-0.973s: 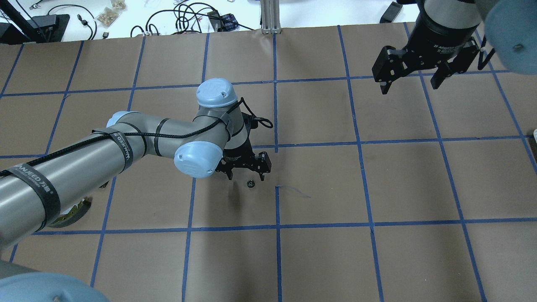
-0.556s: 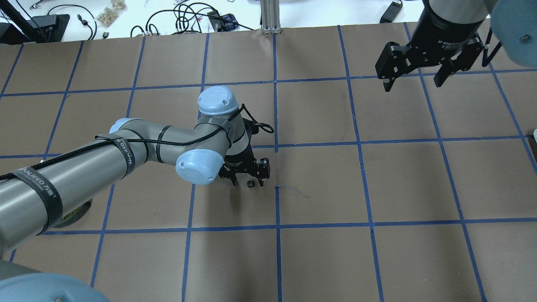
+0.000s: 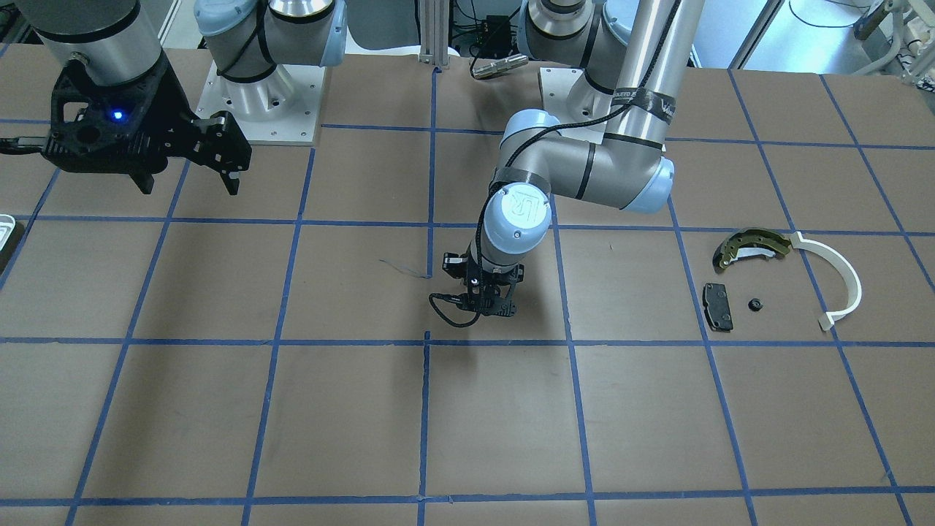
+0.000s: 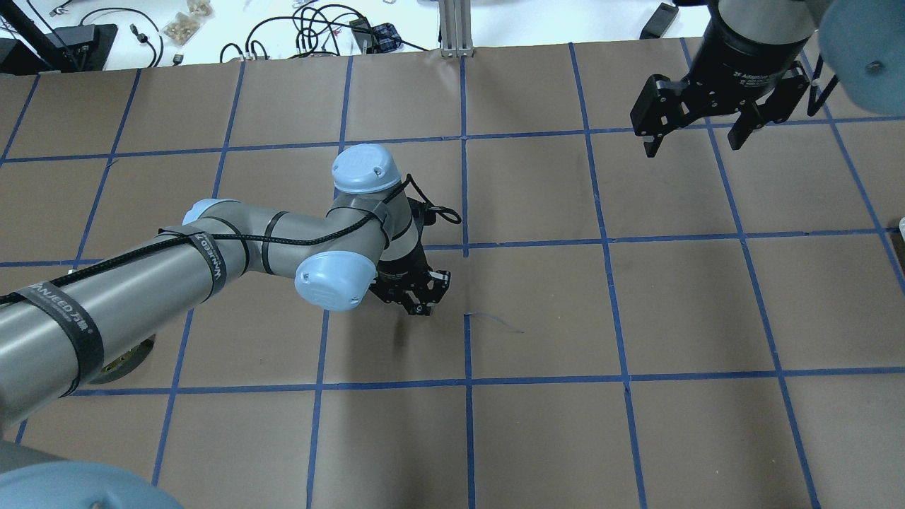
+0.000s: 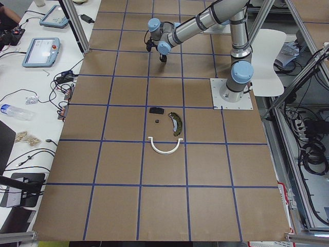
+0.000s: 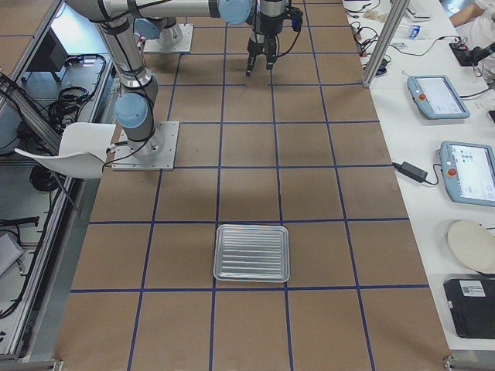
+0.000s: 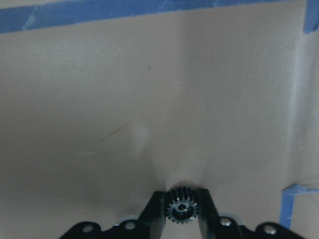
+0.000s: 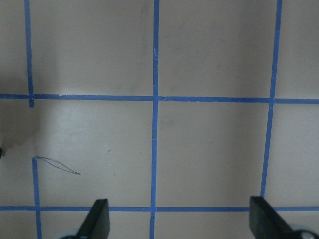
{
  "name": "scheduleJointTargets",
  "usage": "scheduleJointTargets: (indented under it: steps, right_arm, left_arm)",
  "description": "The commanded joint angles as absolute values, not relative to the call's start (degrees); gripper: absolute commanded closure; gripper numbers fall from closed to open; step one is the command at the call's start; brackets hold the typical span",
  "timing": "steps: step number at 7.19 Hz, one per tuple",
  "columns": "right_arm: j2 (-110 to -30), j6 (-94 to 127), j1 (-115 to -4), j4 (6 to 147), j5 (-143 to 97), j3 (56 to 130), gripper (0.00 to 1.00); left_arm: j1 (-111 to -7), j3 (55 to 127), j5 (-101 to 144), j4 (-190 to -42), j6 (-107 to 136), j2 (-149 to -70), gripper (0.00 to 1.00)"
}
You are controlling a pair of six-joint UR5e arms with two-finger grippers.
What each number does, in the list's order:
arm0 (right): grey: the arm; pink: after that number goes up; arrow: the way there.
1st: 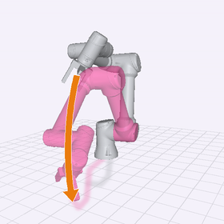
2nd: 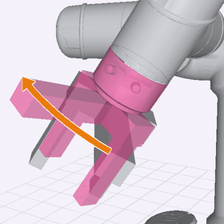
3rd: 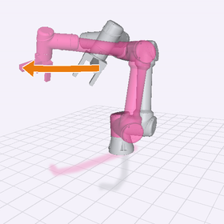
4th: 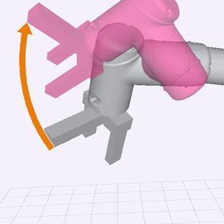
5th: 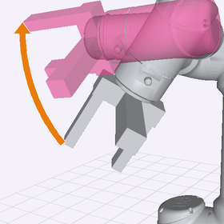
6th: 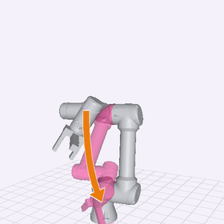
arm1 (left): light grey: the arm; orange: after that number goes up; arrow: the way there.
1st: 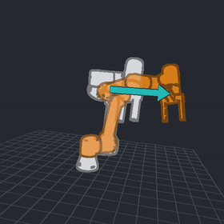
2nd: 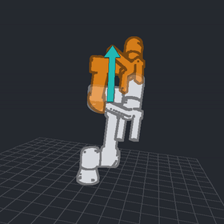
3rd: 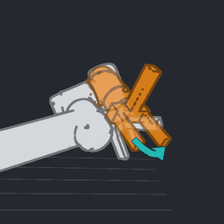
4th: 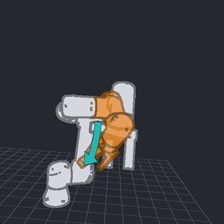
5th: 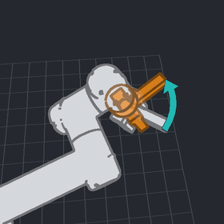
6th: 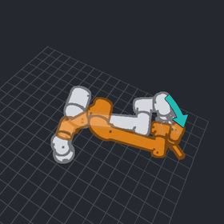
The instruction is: Place bearing gear from tray to pile
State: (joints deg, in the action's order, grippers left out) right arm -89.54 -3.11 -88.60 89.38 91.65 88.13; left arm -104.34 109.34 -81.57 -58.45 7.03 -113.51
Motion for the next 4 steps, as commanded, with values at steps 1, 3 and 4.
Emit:
scheduleJointTargets:
  steps: [1, 3, 4]
  right_arm:
    - [-89.6, -3.1, -88.6, 89.3, 91.7, 88.2, 0.0]
    - [-89.6, -3.1, -88.5, 89.2, 91.7, 88.2, 0.0]
    - [-89.6, -3.1, -88.5, 88.9, 91.7, 88.2, 0.0]
  left_arm:
    - [-100.9, 105.1, -83.0, -64.0, 4.1, -112.3, 1.0]
    - [-88.5, 97.5, -88.4, -78.5, -6.2, -110.7, 1.0]
    - [-83.1, 93.9, -92.8, -82.8, -9.0, -110.3, 1.0]
